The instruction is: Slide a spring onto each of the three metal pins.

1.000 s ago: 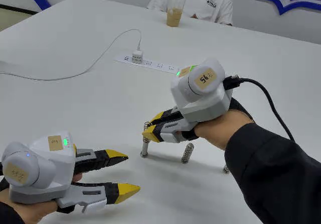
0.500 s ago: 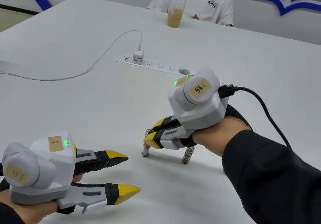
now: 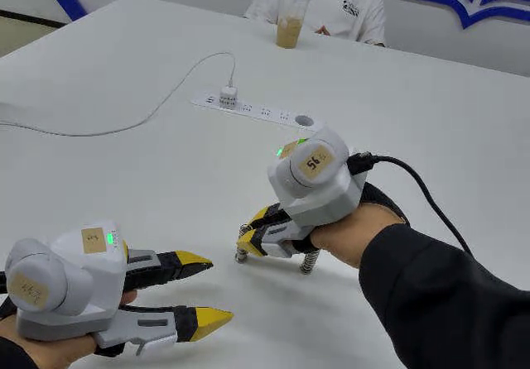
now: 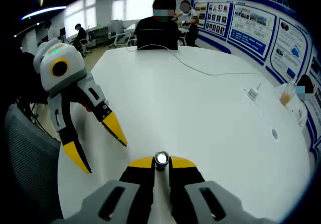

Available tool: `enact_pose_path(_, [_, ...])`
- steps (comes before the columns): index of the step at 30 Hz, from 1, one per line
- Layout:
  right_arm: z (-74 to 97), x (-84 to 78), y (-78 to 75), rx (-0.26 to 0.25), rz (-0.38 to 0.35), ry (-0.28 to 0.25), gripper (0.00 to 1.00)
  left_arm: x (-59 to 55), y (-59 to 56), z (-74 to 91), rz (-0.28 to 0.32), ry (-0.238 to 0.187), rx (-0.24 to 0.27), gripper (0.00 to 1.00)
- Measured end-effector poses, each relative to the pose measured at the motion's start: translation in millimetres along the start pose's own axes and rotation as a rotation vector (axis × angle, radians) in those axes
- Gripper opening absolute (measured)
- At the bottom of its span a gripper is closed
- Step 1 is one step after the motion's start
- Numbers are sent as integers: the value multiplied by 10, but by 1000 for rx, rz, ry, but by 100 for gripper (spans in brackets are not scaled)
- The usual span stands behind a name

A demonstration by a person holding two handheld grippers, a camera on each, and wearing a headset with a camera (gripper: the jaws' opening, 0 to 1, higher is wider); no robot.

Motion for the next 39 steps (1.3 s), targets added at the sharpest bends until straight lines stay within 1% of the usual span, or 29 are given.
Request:
enact_pose_path(12, [-66,-67,15,-4,-1,34,12,-5,3,-1,2,0,1,41])
enact_pose_path(21, [-63,-88,22,-6,-7,36,13,-7,13,7,4,0,4,42])
enact_pose_path(28, [-7,-110,31,-14,-13,31,13,11,18,-6,0,-3,7,42])
enact_pose_path(36, [105,-100,62,-32,-11,3,16,17,24,-3,-1,-1,10,43])
enact_pose_path(39, [164,-85,97,-37,-12,-14,17,29,24,-9,-1,-2,11,44])
Point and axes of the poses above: the centre of the closed fingertips' face, and the gripper's own axes: z roughly backward along the fingers, y roughly to its left, x roughly out of its top, the point moved 8 cm from there along z, roughly backward along the fingers, and after that the axes turned 8 degrees about -y, right-handed, at the moved point
